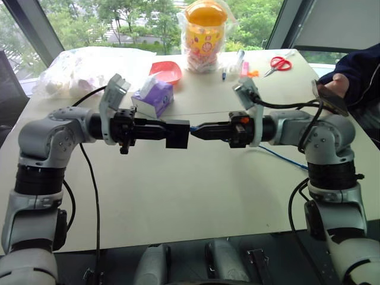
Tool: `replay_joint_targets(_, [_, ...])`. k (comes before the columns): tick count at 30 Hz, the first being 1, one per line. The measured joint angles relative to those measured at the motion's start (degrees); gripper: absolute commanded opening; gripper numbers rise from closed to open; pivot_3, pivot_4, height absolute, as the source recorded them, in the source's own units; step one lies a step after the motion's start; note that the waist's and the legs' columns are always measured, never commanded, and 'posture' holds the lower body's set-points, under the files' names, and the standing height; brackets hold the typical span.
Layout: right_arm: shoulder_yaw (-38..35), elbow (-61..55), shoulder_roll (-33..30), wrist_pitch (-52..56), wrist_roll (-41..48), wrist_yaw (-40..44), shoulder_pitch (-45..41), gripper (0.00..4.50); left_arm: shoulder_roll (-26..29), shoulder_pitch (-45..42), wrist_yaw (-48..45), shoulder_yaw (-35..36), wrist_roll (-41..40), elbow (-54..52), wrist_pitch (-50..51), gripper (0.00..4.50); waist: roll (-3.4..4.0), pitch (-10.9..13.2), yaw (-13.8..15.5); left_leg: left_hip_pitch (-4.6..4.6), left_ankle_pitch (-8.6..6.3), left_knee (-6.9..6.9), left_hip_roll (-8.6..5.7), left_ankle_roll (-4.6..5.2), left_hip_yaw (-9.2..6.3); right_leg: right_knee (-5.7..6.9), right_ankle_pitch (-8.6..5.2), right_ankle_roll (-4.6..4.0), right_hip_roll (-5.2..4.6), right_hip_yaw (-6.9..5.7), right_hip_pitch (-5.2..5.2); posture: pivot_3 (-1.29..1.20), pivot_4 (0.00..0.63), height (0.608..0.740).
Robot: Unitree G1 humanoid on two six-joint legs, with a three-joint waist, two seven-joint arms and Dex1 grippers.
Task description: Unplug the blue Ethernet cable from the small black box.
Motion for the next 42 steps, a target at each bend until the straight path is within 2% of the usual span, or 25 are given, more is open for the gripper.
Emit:
replay_joint_targets(11, [0.40, 1.14, -0.27, 1.43, 0.44, 0.51, 0.01, 0.07, 1.13, 1.57, 0.21, 0.11, -0.57, -1.73, 0.38, 0.40, 0.00, 0.00, -0.01, 0.00, 0.00, 0.00, 0.00, 0.00, 0.00, 0.00, 0.00, 0.00, 0.00, 0.00, 0.00, 0.00, 0.150, 0.740])
replay_joint_targets(15, [-0.31, 4.76, -4.10, -0.05, -0.81, 1.34, 0.44, 0.07, 3.60, 2.40, -0.69, 0.11, 0.00, -1.42, 0.26, 0.40, 0.00, 0.00, 0.16, 0.00, 0.00, 0.00, -0.02, 0.00, 0.01, -0.03, 0.00, 0.00, -0.02, 0.00, 0.01, 0.00, 0.150, 0.740])
replay_joint_targets(21, [-1.21, 8.47, -6.20, -3.15, -3.04, 2.67, 1.14, 0.07, 4.21, 2.78, -1.08, 0.10, 0.11, -0.92, -0.43, 0.40, -0.01, 0.01, 0.14, -0.01, -0.01, -0.01, -0.01, 0.01, 0.01, -0.04, 0.00, 0.00, 0.01, 0.00, 0.00, 0.00, 0.150, 0.740])
replay_joint_targets(24, [-0.14, 12.97, -6.40, -12.74, -10.98, 0.31, 3.14, 0.07, 2.88, 3.59, 0.12, -0.02, 2.23, -0.35, -3.03, 0.40, -0.01, 0.01, 0.16, 0.00, -0.01, 0.00, -0.01, 0.01, 0.06, -0.05, 0.00, 0.00, -0.01, 0.01, 0.02, 0.00, 0.150, 0.740])
replay_joint_targets(26, [2.32, 20.86, -4.06, -25.39, -20.81, -6.78, 3.95, 0.07, -1.14, 4.80, 3.41, -1.06, 6.48, 1.68, -8.49, 0.40, -0.03, -0.02, 0.22, 0.14, -0.01, 0.01, -0.05, 0.01, 0.09, -0.09, 0.00, 0.01, -0.02, 0.02, 0.16, 0.00, 0.150, 0.740])
replay_joint_targets(29, [3.79, 34.49, -0.20, -38.26, -31.20, -17.31, 4.89, 0.07, -7.75, 8.81, 7.87, -5.17, 12.77, 5.48, -16.10, 0.40, -0.02, -0.01, 0.27, -0.04, 0.02, 0.02, -0.07, 0.00, 0.15, -0.01, 0.02, 0.03, -0.09, 0.07, -0.06, 0.00, 0.150, 0.740])
replay_joint_targets(32, [3.51, 41.53, 0.75, -46.11, -36.23, -23.01, 4.86, 0.07, -11.90, 10.32, 10.97, -8.02, 17.93, 8.32, -22.83, 0.40, -0.04, 0.03, 0.28, -0.17, 0.08, 0.01, -0.06, -0.09, 0.16, 0.01, 0.04, 0.07, -0.12, 0.07, -0.21, 0.00, 0.150, 0.740])
replay_joint_targets(36, [1.67, 44.22, 2.89, -50.93, -38.36, -25.96, 4.77, 1.63, -17.35, 9.91, 14.57, -8.36, 20.81, 11.06, -29.35, 0.40, -0.04, 0.02, 0.05, -0.14, 0.13, -0.01, -0.04, -0.20, 0.17, 0.00, 0.04, 0.07, -0.11, 0.08, -0.20, 0.00, 0.150, 0.740])
replay_joint_targets(41, [-0.87, 39.08, 3.60, -48.42, -37.77, -26.22, 7.78, 4.28, -20.54, 9.38, 18.54, -8.34, 25.53, 17.83, -39.08, 0.40, -0.03, 0.02, -0.01, -0.10, 0.10, -0.01, -0.02, -0.08, 0.15, 0.02, 0.04, 0.07, -0.08, 0.08, -0.17, 0.00, 0.150, 0.740])
replay_joint_targets(42, [-1.38, 37.50, 3.60, -47.46, -37.49, -26.37, 8.32, 4.49, -20.88, 9.38, 19.20, -8.31, 26.23, 18.57, -40.62, 0.40, -0.03, 0.02, 0.02, -0.10, 0.11, 0.00, -0.02, -0.07, 0.15, 0.03, 0.04, 0.07, -0.08, 0.08, -0.16, 0.00, 0.150, 0.740])
